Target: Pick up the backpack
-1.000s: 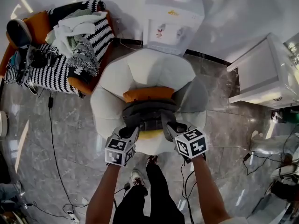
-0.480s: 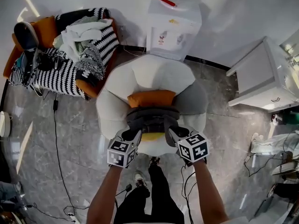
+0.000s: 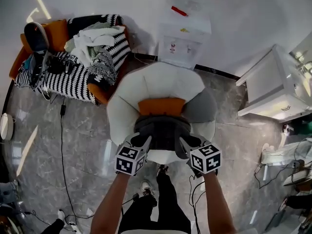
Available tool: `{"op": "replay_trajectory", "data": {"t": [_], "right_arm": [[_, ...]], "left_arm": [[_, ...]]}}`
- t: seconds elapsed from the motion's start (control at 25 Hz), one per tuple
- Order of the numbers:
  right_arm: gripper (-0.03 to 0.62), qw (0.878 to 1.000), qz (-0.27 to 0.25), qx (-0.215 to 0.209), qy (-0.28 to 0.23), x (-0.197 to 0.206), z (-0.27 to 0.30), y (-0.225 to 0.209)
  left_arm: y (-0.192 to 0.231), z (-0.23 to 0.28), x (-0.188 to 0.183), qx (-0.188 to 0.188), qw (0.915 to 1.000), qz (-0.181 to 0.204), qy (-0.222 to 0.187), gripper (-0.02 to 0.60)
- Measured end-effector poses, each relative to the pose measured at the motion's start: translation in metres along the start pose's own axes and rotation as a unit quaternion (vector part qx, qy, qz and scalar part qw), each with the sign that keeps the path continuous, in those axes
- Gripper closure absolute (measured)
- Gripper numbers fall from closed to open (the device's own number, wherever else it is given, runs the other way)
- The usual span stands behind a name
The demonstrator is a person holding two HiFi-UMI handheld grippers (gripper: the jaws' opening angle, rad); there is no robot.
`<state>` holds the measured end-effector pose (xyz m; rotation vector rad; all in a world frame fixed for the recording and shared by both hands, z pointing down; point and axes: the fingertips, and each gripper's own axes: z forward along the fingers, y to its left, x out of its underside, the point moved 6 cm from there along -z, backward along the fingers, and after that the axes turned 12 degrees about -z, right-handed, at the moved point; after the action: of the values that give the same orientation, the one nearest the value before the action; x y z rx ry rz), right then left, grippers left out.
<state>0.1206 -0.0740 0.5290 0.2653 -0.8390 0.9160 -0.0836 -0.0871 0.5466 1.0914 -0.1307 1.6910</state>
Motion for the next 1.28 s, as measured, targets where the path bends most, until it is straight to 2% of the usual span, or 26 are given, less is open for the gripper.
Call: {"op": "replay_trajectory", "data": {"t": [0.4,0.88,1.28], "right_arm": [[0.541,0.999,-0.002,0.008,-0.037,-0.021,-0.045,0.046],[0.541,0.996,-0.025,0.013,-0.083,-0.055,-0.096,0.086],[0.541,0.992,-0.043,0.019,-0.119,-0.075,-0.145,0.115]], "left_arm": [[-0.019,-0.059,-0.004,0.011,0.9994,-0.001,-0.031,0.499],[-0.047,-0.125,-0.032,0.013,0.9964,0.036,-0.075,0.499],[-0.077,-0.175,-0.047,0.021,0.9924,0.050,-0.110,0.499]]}}
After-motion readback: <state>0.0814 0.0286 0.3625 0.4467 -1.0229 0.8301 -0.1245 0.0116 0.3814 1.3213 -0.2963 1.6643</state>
